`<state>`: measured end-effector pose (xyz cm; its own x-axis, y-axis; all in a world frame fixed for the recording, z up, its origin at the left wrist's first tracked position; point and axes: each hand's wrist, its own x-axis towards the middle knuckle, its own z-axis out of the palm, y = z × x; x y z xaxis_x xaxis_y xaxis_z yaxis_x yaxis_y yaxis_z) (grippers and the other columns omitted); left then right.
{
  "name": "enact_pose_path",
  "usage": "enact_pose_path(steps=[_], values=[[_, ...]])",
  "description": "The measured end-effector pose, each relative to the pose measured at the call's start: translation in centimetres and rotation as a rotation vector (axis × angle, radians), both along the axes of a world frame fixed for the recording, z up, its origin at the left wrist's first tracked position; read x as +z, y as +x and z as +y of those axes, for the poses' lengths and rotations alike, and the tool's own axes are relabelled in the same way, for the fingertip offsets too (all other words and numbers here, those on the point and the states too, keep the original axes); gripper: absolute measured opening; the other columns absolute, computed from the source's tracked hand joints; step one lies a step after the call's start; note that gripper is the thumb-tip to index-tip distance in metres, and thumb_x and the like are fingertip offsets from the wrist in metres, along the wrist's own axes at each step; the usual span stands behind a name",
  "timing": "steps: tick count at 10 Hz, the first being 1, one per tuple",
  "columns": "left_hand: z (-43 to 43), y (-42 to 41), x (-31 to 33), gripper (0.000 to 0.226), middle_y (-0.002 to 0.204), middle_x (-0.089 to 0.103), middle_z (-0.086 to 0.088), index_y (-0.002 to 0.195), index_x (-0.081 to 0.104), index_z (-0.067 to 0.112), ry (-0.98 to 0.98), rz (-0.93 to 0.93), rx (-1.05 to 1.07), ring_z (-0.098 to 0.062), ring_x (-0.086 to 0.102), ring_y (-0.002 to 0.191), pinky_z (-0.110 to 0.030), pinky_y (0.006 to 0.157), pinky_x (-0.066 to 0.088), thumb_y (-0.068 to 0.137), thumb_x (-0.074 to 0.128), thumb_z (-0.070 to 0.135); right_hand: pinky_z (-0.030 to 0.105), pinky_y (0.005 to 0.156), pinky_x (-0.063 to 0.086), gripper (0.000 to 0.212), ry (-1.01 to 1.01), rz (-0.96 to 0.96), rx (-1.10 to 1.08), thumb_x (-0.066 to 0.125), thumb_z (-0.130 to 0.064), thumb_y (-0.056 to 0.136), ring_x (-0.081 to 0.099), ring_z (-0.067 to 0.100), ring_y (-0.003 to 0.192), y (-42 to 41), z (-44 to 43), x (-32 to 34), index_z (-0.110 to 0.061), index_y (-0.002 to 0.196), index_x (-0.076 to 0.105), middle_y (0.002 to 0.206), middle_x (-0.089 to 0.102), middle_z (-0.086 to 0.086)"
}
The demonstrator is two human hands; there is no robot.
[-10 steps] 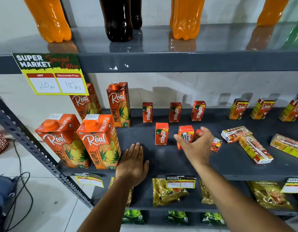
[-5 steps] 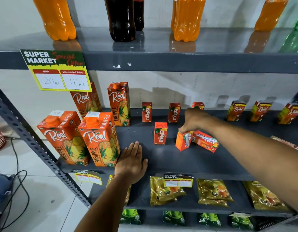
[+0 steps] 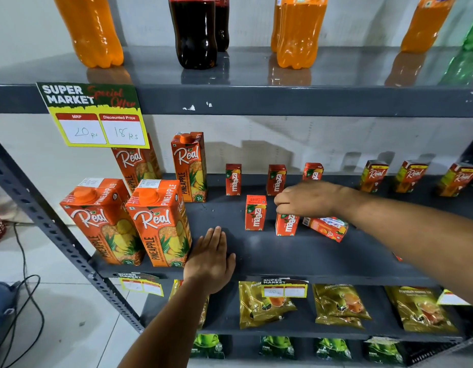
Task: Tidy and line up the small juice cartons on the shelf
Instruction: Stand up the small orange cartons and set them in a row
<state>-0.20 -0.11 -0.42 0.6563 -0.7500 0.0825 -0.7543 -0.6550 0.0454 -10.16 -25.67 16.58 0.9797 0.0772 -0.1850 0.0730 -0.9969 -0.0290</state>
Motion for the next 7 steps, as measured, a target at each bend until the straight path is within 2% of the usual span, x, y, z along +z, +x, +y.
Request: enact_pose_path(steps=[1,2,3,4,5,6,7], values=[[0.0,0.1,-0.2,0.073,0.162,0.001,-0.006,0.152,0.006,0.009,0.006,0.010,0.002,-0.020,-0.003,0.147,-0.032,0.114,-0.006,0.093,0.008,0.053,0.040,0.094,0.044,0.037,0.016,-0.028,-0.023,0.042,-0.036,0.095,0.055,0.031,0.116,-0.6,-0.5,-0.3,-0.022,0.125,0.059,0.127,0.060,0.008],[0.0,0.1,-0.3,0.073,0.162,0.001,-0.007,0.151,0.005,0.009,0.006,0.012,0.003,-0.020,-0.004,0.147,-0.032,0.114,-0.007,0.093,0.008,0.053,0.031,0.089,0.044,0.054,-0.048,-0.100,-0.128,0.062,-0.024,0.087,0.052,0.025,0.121,-1.3,-2.4,0.1,-0.024,0.139,0.045,0.139,0.052,0.005],[-0.1,0.1,-0.2,0.070,0.162,-0.002,-0.007,0.151,0.004,0.008,0.034,0.019,0.002,-0.020,-0.006,0.147,-0.033,0.115,-0.006,0.097,0.012,0.051,0.031,0.082,0.048,0.059,-0.077,-0.061,-0.426,0.072,-0.032,0.080,0.059,0.026,0.105,-2.4,-5.4,-0.6,-0.013,0.132,0.050,0.125,0.061,0.012],[-0.4,0.0,0.6,0.069,0.162,-0.004,-0.009,0.151,0.003,0.007,0.028,0.086,0.036,-0.022,-0.006,0.147,-0.034,0.116,-0.003,0.098,0.016,0.050,0.035,0.085,0.051,0.057,-0.051,0.075,-0.568,0.073,-0.039,0.078,0.061,0.026,0.102,-3.8,-6.2,-2.3,-0.008,0.123,0.057,0.120,0.064,0.012],[-2.7,-2.8,1.4,0.068,0.162,0.002,-0.013,0.151,0.009,0.005,-0.137,0.119,0.118,-0.025,-0.002,0.148,-0.036,0.117,0.001,0.099,0.023,0.047,0.032,0.074,0.048,0.061,-0.030,0.090,-0.649,0.077,-0.049,0.066,0.057,0.023,0.089,-4.6,-5.9,-5.8,-0.014,0.112,0.058,0.113,0.064,0.009],[-5.3,-6.1,1.4,0.069,0.161,0.002,-0.014,0.150,0.009,0.004,-0.184,0.113,0.141,-0.026,-0.003,0.147,-0.037,0.117,-0.001,0.098,0.022,0.047,0.030,0.069,0.042,0.068,-0.031,0.082,-0.677,0.079,-0.055,0.059,0.050,0.021,0.083,-4.9,-6.6,-6.9,-0.016,0.110,0.056,0.108,0.060,0.007],[-8.7,-9.3,0.8,0.072,0.161,0.000,-0.016,0.150,0.004,0.003,-0.182,0.094,0.254,-0.028,-0.006,0.147,-0.038,0.117,-0.003,0.096,0.018,0.049,0.031,0.068,0.040,0.066,0.005,0.087,-0.672,0.081,-0.049,0.058,0.049,0.022,0.080,-5.8,-7.9,-8.3,-0.017,0.110,0.056,0.103,0.059,0.007]])
